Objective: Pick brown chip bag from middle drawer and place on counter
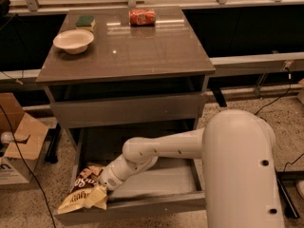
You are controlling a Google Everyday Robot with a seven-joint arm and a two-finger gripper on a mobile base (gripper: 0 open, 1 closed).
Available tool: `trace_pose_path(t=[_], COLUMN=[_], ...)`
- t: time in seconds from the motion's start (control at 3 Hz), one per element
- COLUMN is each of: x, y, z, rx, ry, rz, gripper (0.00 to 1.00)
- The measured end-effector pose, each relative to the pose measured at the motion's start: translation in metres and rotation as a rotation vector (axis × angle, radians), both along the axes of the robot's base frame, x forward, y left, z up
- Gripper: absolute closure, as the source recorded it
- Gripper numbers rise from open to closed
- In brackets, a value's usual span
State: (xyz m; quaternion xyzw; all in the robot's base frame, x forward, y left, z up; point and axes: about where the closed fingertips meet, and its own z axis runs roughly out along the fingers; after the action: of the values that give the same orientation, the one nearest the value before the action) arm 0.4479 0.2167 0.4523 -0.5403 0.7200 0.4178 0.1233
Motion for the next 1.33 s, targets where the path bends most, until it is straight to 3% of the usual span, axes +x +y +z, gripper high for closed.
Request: trace_pose_path(t=[0.33, 0.67, 1.0, 1.33], x=[0.009, 0.018, 0.022, 0.021], y=[-0.003, -0.001, -0.002, -0.024], z=[0.035, 0.086, 0.111, 0.164], rx=[0.024, 0.095, 0.135, 0.183], ry=[-0.086, -0.188, -0.233, -0.331], rz=[-0.012, -0.011, -0.012, -0.015], gripper=[0.72, 1.00, 1.00, 1.00])
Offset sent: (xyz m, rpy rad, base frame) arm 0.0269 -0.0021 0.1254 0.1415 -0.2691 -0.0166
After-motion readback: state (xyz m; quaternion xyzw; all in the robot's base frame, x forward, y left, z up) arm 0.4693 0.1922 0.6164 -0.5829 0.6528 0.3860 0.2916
